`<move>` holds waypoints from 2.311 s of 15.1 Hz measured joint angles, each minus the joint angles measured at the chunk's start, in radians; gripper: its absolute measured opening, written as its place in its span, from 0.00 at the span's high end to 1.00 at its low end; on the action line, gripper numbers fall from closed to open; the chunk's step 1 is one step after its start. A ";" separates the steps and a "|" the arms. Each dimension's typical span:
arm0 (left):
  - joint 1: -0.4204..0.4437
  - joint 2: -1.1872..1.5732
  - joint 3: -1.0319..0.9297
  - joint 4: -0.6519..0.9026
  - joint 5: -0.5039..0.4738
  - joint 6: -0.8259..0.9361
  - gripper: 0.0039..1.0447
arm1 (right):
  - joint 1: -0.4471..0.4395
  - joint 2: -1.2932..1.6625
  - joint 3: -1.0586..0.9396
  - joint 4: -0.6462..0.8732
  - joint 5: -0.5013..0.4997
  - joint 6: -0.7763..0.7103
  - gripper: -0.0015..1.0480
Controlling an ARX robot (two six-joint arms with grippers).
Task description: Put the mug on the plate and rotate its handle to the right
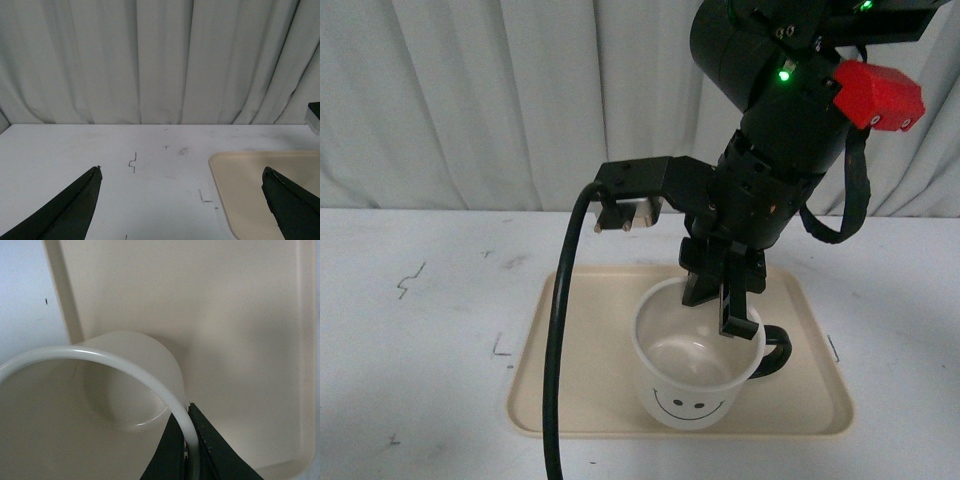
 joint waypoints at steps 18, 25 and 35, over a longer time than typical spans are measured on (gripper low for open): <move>0.000 0.000 0.000 0.000 0.000 0.000 0.06 | 0.011 -0.408 -0.417 0.977 0.203 0.476 0.38; 0.000 0.000 0.000 0.000 0.000 0.000 0.06 | -0.212 -0.814 -1.279 1.724 0.425 0.985 0.98; 0.000 0.000 0.000 0.000 0.000 0.000 0.06 | -0.396 -1.223 -1.606 1.666 0.237 0.992 0.98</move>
